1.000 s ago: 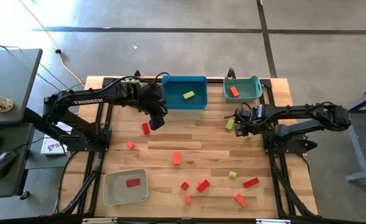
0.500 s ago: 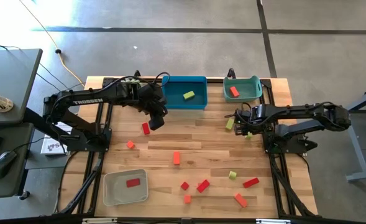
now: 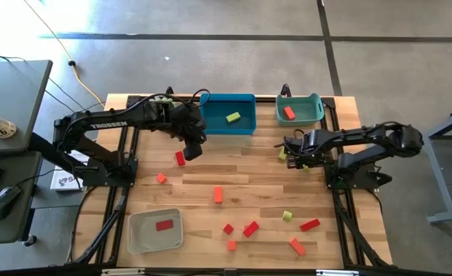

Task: Sort & place blocks by color
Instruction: Put the green block into the blue bin

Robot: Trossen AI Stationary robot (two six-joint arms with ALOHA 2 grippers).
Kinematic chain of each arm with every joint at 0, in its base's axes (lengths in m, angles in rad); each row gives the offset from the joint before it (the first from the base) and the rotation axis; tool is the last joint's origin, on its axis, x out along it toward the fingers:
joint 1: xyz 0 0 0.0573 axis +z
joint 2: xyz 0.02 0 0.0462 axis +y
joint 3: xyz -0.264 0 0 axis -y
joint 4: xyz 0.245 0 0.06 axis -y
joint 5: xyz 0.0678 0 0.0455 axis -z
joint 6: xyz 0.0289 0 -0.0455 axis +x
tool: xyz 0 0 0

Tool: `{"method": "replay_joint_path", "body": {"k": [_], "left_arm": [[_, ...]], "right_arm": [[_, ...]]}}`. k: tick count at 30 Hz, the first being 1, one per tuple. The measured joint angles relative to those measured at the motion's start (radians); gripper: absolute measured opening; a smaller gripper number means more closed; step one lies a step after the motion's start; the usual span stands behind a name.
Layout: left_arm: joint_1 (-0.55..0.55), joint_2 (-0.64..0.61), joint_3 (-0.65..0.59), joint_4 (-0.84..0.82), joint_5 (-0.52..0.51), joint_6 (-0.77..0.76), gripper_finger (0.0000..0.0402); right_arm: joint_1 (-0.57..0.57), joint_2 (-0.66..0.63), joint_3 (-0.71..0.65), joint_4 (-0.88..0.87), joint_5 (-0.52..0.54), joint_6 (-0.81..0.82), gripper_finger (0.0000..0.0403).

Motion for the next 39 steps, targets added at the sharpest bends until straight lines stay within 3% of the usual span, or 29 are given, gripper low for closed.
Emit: {"method": "replay_joint_path", "body": {"k": [6,15,23,31,39], "left_arm": [[0.0,0.0,0.0,0.0,0.0,0.007,0.0122],[0.0,0.0,0.0,0.008,0.0,-0.004,0.0122],[0.0,0.0,0.0,0.024,0.0,0.014,0.0122],[0.0,0.0,0.0,0.051,0.0,-0.009,0.0122],[0.0,0.0,0.0,0.051,0.0,-0.088,0.0122]], "right_arm": [[0.0,0.002,0.002,0.004,-0.017,0.0,0.0108],[0.002,0.0,0.095,0.003,-0.055,-0.006,0.0106],[0.0,0.0,0.34,0.028,0.132,-0.065,0.0106],[-0.058,0.0,0.556,0.15,0.345,-0.332,0.0106],[-0.157,0.017,0.59,0.576,0.379,-0.709,0.0106]]}}
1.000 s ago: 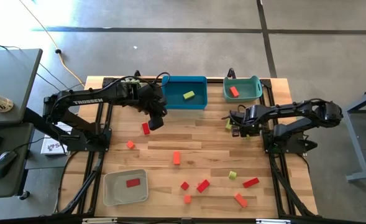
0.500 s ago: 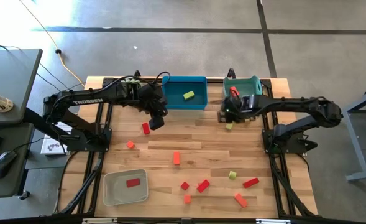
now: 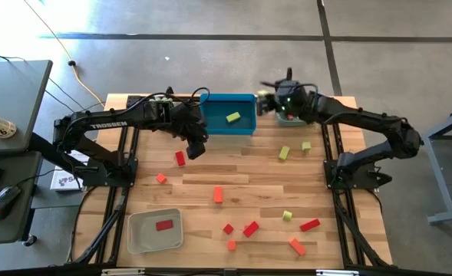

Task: Sort & place blocks by color
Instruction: Put the green block into the blue bin

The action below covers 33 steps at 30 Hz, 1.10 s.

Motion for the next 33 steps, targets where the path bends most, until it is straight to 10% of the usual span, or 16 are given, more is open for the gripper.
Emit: {"method": "replay_joint_path", "body": {"k": [9,22,33], "left_arm": [[0.0,0.0,0.0,0.0,0.0,-0.029,0.0122],[0.0,0.0,0.0,-0.004,0.0,-0.055,0.0122],[0.0,0.0,0.0,-0.02,0.0,-0.152,0.0122]], "right_arm": [[-0.025,0.163,0.0,0.217,-0.088,-0.269,0.0106],[-0.058,0.42,-0.001,0.072,-0.319,-0.061,0.0106],[-0.058,0.44,-0.001,0.074,-0.316,-0.058,0.0143]]}}
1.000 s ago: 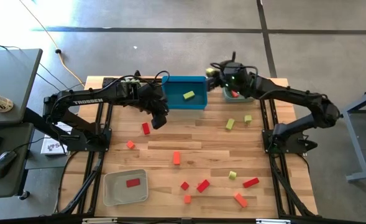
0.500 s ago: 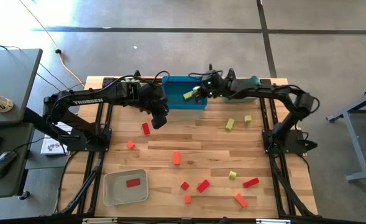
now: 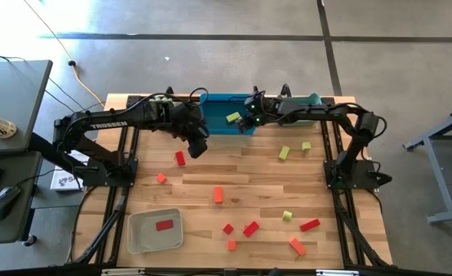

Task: Sort & place blocks by color
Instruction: Put the green block into the blue bin, then put the orange block into the green bin

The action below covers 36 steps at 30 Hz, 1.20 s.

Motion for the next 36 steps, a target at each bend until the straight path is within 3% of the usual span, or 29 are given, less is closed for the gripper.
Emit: {"method": "replay_joint_path", "body": {"k": [5,12,23,36], "left_arm": [[0.0,0.0,0.0,-0.066,0.0,-0.038,0.0122],[0.0,0.0,0.0,-0.155,0.0,-0.093,0.0127],[-0.028,0.0,-0.004,-0.391,0.0,-0.264,0.0178],[-0.151,0.0,-0.213,-0.398,0.024,-0.471,0.0179]], "right_arm": [[0.0,0.0,0.0,0.0,0.0,0.0,0.0178],[0.0,-0.001,0.0,0.0,0.001,-0.027,0.0184],[-0.036,-0.013,0.001,0.024,-0.031,-0.098,0.0185],[-0.09,-0.013,0.001,0.027,-0.094,-0.117,0.0186]]}}
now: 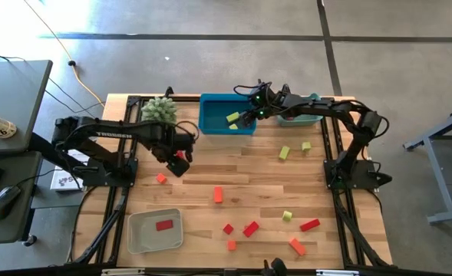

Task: Sort & place blocks by color
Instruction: Put the orange block into the green bin

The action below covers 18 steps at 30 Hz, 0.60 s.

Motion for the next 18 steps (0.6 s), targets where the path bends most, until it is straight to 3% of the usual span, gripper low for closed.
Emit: {"method": "replay_joint_path", "body": {"k": [18], "left_arm": [[-0.105,0.0,-0.21,0.123,0.008,-0.158,0.0179]], "right_arm": [[-0.003,0.0,0.0,0.001,-0.04,-0.008,0.0186]]}}
